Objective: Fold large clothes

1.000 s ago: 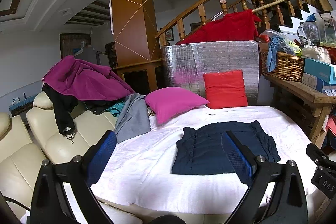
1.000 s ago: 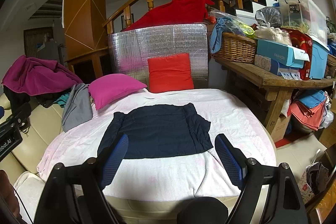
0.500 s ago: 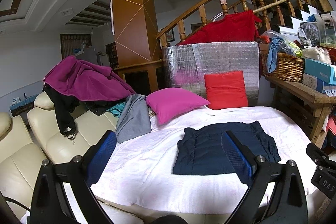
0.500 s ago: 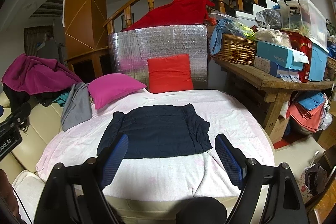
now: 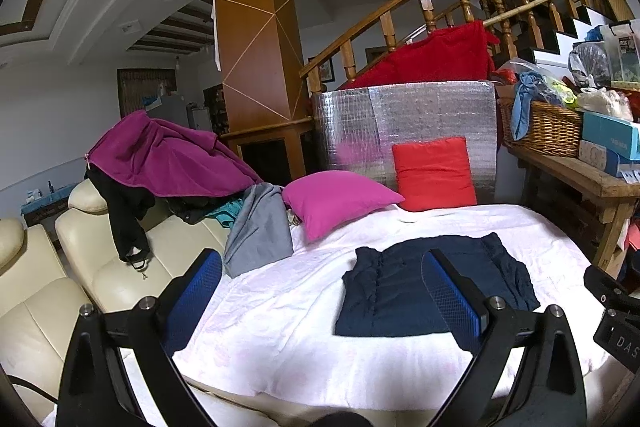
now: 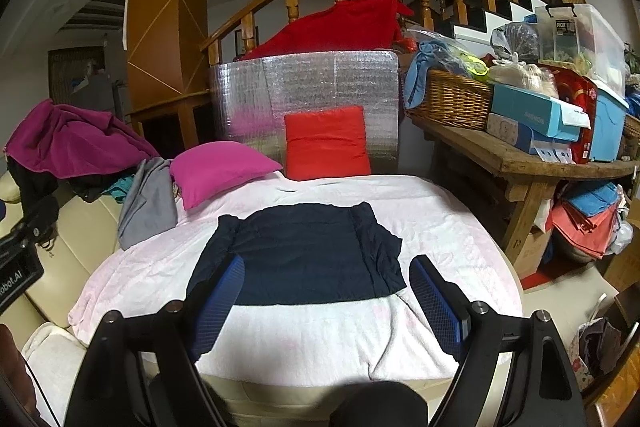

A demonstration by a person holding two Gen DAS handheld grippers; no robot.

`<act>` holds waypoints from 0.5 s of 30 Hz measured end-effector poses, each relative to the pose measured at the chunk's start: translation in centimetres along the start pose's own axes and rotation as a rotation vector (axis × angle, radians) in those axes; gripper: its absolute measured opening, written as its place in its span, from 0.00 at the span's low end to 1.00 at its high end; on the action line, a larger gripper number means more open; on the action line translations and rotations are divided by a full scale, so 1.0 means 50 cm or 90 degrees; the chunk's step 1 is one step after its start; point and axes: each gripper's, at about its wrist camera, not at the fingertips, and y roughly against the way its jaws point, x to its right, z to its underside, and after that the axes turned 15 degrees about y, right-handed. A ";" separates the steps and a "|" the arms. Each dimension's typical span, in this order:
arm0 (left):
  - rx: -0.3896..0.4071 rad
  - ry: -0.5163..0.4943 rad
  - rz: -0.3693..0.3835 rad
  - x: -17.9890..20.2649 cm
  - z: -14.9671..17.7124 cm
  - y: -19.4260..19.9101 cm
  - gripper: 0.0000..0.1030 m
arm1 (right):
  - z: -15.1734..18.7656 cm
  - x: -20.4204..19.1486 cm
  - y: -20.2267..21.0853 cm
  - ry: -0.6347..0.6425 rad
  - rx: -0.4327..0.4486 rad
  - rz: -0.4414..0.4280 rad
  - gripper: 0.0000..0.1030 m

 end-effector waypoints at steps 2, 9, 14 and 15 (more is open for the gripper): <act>-0.002 0.007 -0.004 -0.005 -0.004 -0.009 0.97 | -0.008 -0.002 -0.005 0.004 0.001 0.000 0.84; -0.019 0.018 -0.018 -0.007 -0.017 -0.061 0.97 | -0.034 -0.011 -0.051 0.012 -0.008 -0.016 0.84; -0.038 0.017 -0.011 0.003 -0.021 -0.105 0.97 | -0.059 -0.016 -0.096 0.026 -0.016 -0.017 0.84; -0.040 0.016 -0.012 0.005 -0.021 -0.110 0.97 | -0.063 -0.015 -0.106 0.022 -0.017 -0.017 0.84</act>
